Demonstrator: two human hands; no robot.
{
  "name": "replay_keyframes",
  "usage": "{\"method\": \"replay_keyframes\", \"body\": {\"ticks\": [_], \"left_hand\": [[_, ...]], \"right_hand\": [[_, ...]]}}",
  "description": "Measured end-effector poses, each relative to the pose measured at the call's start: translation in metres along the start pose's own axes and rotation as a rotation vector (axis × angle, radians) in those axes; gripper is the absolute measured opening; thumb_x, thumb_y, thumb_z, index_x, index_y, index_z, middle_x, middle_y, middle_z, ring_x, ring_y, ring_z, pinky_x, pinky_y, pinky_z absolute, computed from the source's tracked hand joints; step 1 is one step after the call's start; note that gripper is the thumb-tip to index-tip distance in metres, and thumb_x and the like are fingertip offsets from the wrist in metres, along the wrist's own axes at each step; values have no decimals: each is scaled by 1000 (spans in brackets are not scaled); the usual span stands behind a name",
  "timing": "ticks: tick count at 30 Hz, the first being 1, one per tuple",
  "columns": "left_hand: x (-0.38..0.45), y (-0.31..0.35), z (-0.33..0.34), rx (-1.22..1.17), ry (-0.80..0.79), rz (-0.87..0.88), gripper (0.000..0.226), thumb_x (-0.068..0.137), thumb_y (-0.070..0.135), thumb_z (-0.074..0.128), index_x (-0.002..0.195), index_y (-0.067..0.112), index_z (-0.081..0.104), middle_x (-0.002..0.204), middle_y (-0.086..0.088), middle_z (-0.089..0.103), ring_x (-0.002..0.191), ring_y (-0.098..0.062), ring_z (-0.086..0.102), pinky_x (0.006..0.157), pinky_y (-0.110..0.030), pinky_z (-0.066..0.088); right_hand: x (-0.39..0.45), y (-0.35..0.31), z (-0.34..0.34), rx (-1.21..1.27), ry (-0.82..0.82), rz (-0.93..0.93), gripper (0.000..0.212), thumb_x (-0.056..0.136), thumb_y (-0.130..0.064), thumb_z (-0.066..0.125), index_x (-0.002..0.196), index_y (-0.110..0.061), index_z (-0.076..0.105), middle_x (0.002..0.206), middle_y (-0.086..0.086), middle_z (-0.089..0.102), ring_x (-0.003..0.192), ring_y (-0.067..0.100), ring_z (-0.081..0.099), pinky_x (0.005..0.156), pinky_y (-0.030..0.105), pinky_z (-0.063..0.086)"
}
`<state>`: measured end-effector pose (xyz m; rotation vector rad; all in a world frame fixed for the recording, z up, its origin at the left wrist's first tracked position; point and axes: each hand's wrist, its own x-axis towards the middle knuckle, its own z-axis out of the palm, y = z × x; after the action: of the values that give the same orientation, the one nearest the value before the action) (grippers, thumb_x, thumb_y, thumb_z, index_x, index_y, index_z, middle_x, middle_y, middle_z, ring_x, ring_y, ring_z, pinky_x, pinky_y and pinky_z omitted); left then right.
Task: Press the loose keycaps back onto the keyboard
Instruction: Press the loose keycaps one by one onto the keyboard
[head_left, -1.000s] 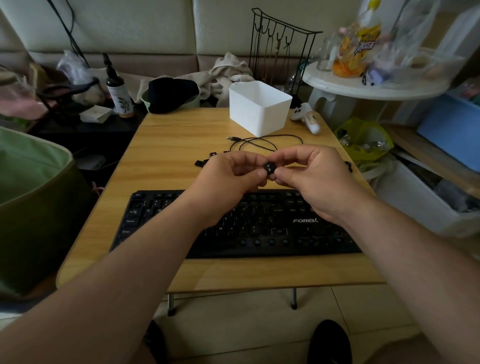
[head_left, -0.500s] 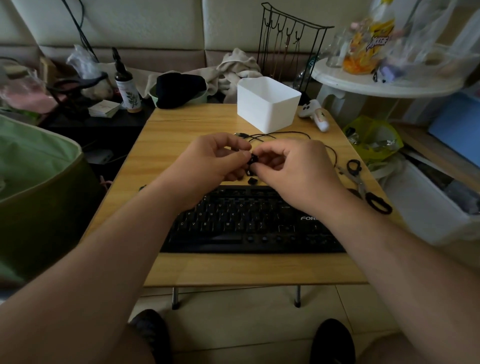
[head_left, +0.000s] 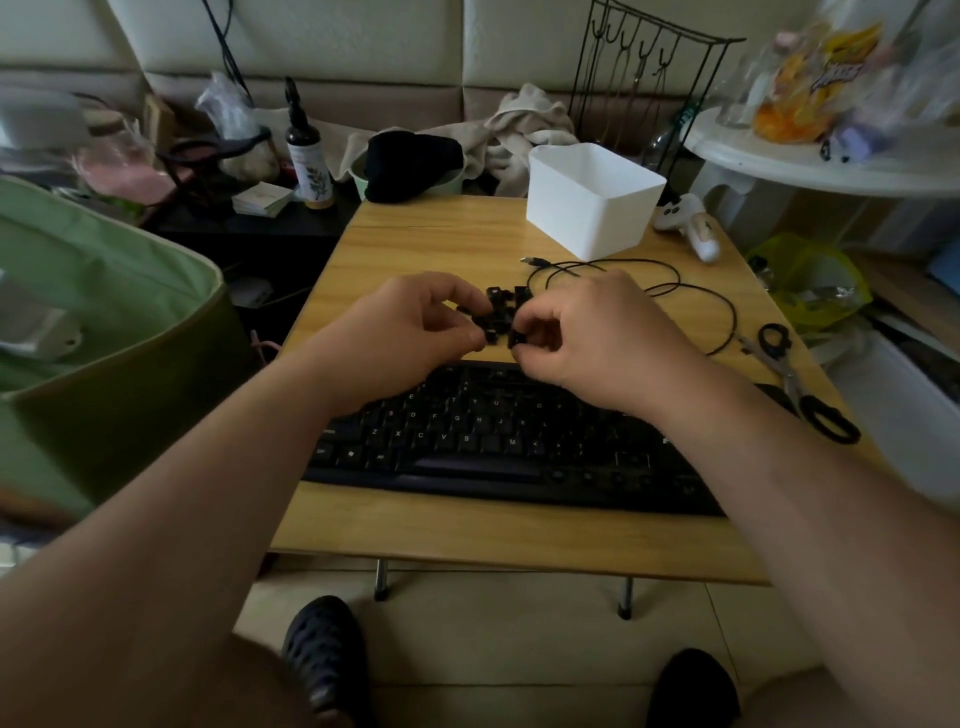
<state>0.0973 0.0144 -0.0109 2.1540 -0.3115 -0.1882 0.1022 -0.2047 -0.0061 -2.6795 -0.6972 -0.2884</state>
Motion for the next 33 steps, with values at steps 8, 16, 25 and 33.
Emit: {"method": "replay_keyframes", "body": {"ticks": [8, 16, 25, 33], "left_hand": [[-2, -23, -11, 332, 38, 10, 17, 98, 35, 68, 113, 44, 68, 99, 23, 66, 94, 5, 60, 73, -18, 44], [-3, -18, 0, 363, -15, 106, 20, 100, 26, 66, 106, 42, 75, 95, 26, 65, 89, 8, 60, 74, -13, 45], [-6, -13, 10, 651, -166, 156, 32, 103, 37, 57, 128, 56, 65, 105, 14, 51, 116, -18, 45, 102, -34, 37], [-6, -11, 12, 753, -180, 140, 35, 105, 38, 50, 130, 61, 61, 115, 13, 51, 123, -20, 42, 107, -47, 36]], "right_hand": [[11, 4, 2, 9, -357, 168, 11, 85, -39, 78, 96, -37, 77, 86, -19, 67, 81, 1, 63, 66, 23, 48], [19, -3, 7, -22, -458, 183, 15, 87, -40, 80, 100, -33, 78, 90, -20, 65, 86, 0, 60, 70, 24, 48], [21, -12, 12, -63, -433, 229, 12, 82, -33, 86, 91, -34, 77, 89, -15, 66, 84, 6, 60, 66, 25, 46], [17, -17, 14, -25, -380, 294, 5, 89, -26, 80, 90, -30, 78, 86, -14, 63, 79, 2, 55, 59, 21, 42]]}}
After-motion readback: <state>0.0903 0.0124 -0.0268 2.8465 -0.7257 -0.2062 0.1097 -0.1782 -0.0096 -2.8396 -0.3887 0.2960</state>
